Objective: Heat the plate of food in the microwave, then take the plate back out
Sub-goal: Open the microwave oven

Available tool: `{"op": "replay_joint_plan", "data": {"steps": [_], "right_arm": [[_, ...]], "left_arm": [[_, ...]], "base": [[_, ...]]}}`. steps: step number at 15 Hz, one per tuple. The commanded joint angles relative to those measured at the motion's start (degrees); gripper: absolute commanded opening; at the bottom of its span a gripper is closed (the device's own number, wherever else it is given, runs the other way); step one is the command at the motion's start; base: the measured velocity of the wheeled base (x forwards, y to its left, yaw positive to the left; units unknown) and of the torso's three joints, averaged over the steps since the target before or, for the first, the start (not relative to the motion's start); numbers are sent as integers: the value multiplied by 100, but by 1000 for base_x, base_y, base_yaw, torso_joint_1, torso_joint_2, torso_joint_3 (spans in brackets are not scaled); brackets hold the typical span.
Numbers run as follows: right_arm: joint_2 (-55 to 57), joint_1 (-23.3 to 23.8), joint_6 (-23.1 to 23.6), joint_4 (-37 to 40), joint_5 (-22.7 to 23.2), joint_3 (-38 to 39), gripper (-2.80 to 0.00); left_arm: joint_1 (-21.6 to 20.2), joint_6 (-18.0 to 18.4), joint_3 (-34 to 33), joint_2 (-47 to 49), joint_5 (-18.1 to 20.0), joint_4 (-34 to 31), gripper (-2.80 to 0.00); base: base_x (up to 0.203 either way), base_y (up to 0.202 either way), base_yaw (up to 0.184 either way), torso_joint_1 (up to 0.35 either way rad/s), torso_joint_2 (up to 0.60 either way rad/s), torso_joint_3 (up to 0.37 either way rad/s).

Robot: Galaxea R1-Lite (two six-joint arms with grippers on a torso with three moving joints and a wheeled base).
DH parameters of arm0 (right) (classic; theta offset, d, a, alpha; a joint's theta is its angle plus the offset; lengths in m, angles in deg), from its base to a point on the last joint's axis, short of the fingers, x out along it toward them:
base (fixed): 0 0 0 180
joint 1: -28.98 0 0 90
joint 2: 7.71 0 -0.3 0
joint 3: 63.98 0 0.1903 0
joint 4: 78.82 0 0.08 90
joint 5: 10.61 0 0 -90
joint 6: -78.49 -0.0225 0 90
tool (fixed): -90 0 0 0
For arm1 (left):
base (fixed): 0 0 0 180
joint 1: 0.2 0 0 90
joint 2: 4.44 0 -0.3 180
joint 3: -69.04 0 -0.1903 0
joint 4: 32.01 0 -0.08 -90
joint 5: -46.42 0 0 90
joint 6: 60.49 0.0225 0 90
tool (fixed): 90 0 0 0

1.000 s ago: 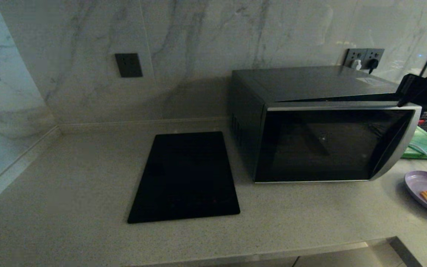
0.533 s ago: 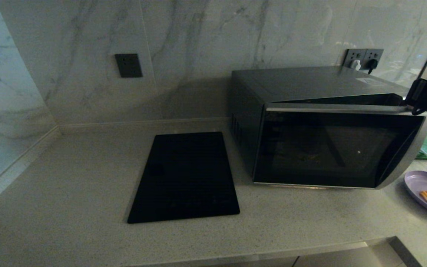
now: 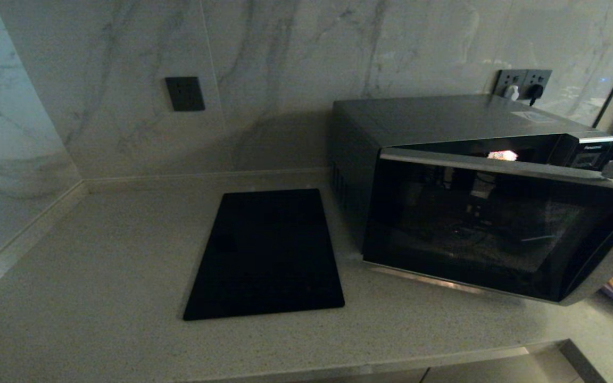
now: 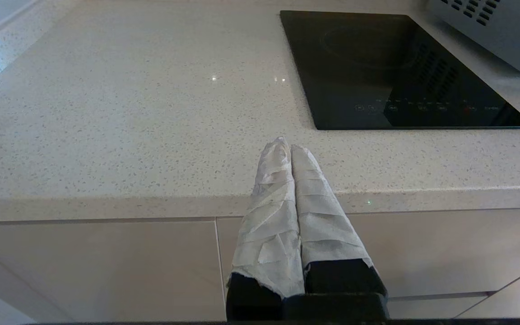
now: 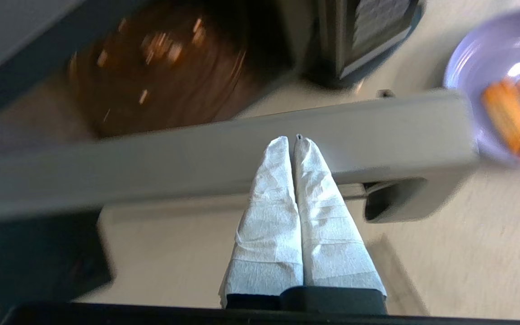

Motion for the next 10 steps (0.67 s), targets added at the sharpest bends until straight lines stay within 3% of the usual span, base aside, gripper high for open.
{"op": "replay_joint_plan", "data": {"steps": [1, 10], "right_arm": [[-493, -76, -19, 233, 117, -1, -280], [-434, -58, -16, 306, 143, 298, -280]], "left_arm": [[-2, -6, 0, 8, -3, 4, -280], [-2, -6, 0, 9, -3, 4, -280]], "base": [[0, 0, 0, 0, 0, 0], [0, 0, 0, 0, 0, 0]]}}
